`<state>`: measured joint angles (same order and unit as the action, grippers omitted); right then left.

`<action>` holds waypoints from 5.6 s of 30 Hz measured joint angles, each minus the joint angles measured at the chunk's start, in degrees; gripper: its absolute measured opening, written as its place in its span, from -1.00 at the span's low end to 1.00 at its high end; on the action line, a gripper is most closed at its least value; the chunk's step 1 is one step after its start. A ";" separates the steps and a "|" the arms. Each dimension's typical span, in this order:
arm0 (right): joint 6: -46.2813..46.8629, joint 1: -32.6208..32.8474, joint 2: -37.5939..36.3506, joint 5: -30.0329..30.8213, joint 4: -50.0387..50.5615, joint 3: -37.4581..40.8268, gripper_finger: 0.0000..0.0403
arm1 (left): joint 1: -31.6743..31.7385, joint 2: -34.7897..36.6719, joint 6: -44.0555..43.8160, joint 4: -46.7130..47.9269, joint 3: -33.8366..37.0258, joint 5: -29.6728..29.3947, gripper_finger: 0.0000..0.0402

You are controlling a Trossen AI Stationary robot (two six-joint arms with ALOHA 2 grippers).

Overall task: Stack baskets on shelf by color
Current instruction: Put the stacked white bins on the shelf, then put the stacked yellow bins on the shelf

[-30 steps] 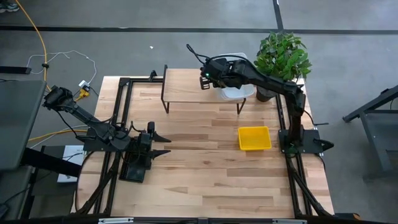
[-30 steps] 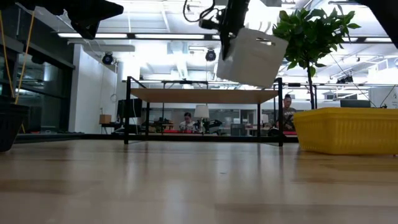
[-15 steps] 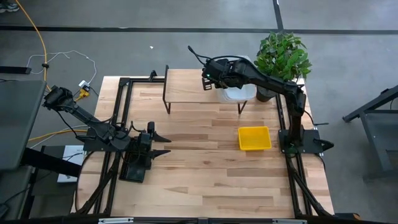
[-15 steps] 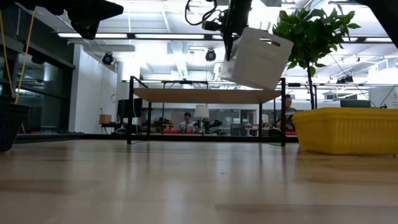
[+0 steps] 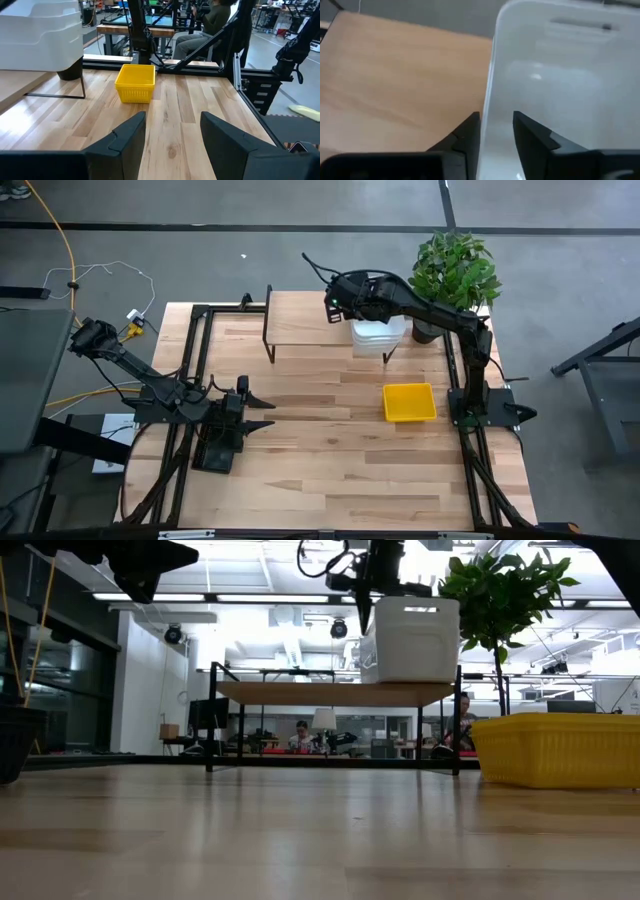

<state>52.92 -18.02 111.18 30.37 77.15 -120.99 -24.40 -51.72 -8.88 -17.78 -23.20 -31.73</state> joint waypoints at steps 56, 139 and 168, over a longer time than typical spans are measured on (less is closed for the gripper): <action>-36.41 39.85 -22.36 -26.97 -10.82 59.97 -0.41 | 0.00 -0.02 -2.95 3.02 0.04 -1.97 -0.12; -31.18 31.45 2.35 4.12 -25.89 -7.85 -0.99 | -0.02 -0.02 -2.93 2.95 0.00 -1.97 -0.12; -14.19 11.89 8.20 -1.64 -15.96 -4.70 -0.99 | -0.02 -0.02 -2.03 3.41 -0.02 -1.95 -0.12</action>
<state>38.73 -6.13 119.37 28.73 61.19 -125.69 -24.43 -51.75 -10.92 -14.37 -23.22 -33.67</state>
